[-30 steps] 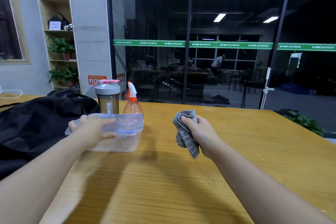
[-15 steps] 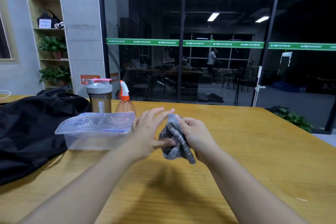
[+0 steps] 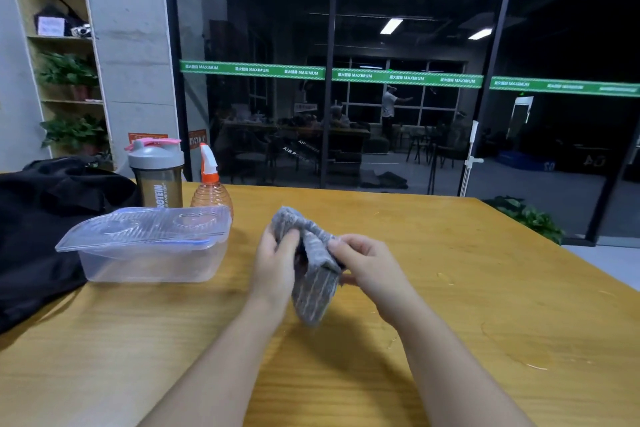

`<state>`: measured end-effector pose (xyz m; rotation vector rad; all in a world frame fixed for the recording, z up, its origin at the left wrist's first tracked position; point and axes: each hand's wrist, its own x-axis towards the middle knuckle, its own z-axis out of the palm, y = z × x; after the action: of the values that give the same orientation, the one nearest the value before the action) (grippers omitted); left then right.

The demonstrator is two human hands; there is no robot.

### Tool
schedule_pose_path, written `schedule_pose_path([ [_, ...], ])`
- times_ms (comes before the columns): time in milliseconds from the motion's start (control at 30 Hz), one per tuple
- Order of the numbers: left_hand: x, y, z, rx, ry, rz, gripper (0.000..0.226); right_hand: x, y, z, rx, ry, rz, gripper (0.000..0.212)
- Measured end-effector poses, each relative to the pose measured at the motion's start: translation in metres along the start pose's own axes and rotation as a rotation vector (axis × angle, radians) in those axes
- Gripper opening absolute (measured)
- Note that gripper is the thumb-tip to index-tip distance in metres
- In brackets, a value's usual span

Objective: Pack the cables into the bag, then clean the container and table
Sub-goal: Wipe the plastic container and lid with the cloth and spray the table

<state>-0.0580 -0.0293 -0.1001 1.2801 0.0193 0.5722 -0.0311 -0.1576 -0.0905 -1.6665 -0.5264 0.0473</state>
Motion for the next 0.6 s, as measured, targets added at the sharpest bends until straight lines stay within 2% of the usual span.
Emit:
schedule_pose_path([
  [133, -0.001, 0.006, -0.004, -0.173, 0.020, -0.048, 0.017, -0.004, 0.002, 0.004, -0.086, -0.070, -0.127, 0.020],
  [200, -0.001, 0.009, -0.005, -0.232, 0.021, -0.063, 0.014, -0.005, 0.002, 0.006, -0.062, -0.031, -0.124, 0.023],
  [333, -0.002, 0.011, -0.008, -0.327, -0.060, -0.106, 0.012, -0.006, -0.005, 0.008, 0.212, 0.096, -0.055, 0.008],
  [467, -0.003, 0.008, -0.012, -0.367, -0.258, -0.189, 0.052, -0.008, -0.012, 0.003, 0.545, 0.094, 0.039, 0.014],
  [533, -0.005, 0.007, -0.013, -0.303, -0.351, -0.228, 0.061, -0.010, -0.013, 0.001, 0.588, 0.084, 0.058, 0.019],
  [600, -0.006, 0.005, -0.011, -0.220, -0.350, -0.217, 0.064, -0.010, -0.013, -0.001, 0.557, 0.105, 0.068, 0.022],
])
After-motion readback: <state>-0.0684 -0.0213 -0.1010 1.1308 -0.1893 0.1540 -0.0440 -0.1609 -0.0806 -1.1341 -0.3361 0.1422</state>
